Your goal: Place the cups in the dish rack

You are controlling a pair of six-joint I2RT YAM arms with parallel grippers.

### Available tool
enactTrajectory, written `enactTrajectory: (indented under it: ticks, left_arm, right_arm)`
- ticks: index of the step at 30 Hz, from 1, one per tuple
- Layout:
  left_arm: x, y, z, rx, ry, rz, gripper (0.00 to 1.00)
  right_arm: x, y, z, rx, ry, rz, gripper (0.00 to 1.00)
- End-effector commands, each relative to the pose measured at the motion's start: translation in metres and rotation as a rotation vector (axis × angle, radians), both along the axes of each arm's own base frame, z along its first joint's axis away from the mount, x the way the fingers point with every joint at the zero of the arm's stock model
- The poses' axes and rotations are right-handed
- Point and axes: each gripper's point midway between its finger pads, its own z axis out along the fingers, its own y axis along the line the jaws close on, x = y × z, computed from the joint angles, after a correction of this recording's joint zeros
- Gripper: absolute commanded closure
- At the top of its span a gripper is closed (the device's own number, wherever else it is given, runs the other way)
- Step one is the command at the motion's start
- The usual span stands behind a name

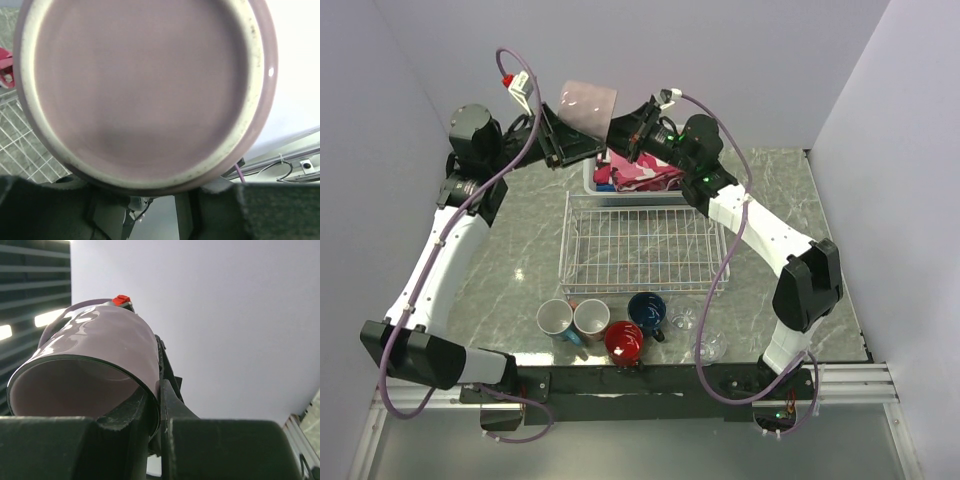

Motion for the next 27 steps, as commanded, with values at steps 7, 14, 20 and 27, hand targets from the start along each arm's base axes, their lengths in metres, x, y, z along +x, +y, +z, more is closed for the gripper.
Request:
enactTrajectory:
  ticks: [7, 14, 20, 27]
  left_arm:
    - [-0.022, 0.000, 0.067, -0.107, -0.214, -0.044, 0.96]
    - [-0.023, 0.008, 0.055, -0.093, -0.212, -0.073, 0.99]
    - [-0.019, 0.025, 0.059, -0.065, -0.266, -0.041, 0.99]
    - [-0.006, 0.052, 0.069, 0.019, -0.334, 0.041, 0.99]
  right_arm:
    - [-0.037, 0.015, -0.028, -0.050, -0.014, 0.135, 1.00]
    - [-0.037, 0.012, -0.057, -0.119, 0.028, 0.157, 1.00]
    - [-0.038, -0.012, -0.070, -0.213, 0.046, 0.138, 0.63]
    - [-0.049, -0.069, -0.113, -0.414, 0.088, 0.097, 0.32]
